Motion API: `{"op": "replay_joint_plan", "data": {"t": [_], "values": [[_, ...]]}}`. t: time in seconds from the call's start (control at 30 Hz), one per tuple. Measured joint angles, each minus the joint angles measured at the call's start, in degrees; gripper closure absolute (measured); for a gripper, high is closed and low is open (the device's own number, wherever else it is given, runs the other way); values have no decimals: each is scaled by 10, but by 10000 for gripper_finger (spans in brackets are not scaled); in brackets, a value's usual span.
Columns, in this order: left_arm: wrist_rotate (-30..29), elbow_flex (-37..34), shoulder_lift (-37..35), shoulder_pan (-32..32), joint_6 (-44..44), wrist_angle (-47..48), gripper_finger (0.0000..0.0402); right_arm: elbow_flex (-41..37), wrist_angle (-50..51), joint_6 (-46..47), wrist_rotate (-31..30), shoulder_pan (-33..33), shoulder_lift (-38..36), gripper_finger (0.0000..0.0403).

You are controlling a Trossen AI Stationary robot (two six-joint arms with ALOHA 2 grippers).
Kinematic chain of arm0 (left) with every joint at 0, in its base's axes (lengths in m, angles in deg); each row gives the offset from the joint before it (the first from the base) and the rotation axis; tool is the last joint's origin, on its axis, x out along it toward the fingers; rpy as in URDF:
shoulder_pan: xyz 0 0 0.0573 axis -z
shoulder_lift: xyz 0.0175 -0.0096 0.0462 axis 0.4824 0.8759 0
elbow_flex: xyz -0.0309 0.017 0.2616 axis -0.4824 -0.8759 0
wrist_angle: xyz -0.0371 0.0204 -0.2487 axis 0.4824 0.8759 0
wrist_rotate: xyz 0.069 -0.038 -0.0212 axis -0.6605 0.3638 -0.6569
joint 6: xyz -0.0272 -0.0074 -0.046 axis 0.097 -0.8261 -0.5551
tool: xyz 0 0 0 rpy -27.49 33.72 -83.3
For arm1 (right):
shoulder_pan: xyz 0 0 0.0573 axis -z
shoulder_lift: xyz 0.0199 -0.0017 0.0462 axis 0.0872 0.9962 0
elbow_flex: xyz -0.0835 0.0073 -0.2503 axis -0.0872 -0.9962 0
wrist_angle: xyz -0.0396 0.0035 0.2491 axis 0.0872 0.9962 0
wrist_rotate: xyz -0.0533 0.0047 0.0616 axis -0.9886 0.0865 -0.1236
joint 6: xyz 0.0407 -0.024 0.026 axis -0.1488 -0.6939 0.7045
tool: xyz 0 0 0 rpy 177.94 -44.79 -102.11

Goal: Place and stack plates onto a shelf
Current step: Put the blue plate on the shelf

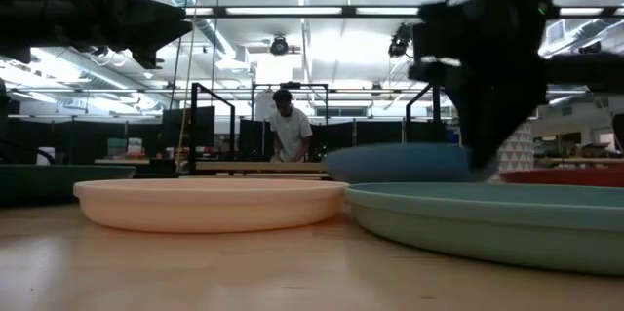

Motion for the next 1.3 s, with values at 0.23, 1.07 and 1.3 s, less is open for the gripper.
{"op": "replay_joint_plan", "data": {"t": [0.23, 1.07, 1.3], "values": [[0, 0, 0, 0, 0, 0, 260, 91, 39, -59, -24, 1, 0, 383], [0, 0, 0, 0, -10, 0, 260, 97, -13, -211, 0, 329, 14, 380], [0, 0, 0, 0, -10, 2, 260, 97, -13, -223, -13, 355, 40, 378]]}}
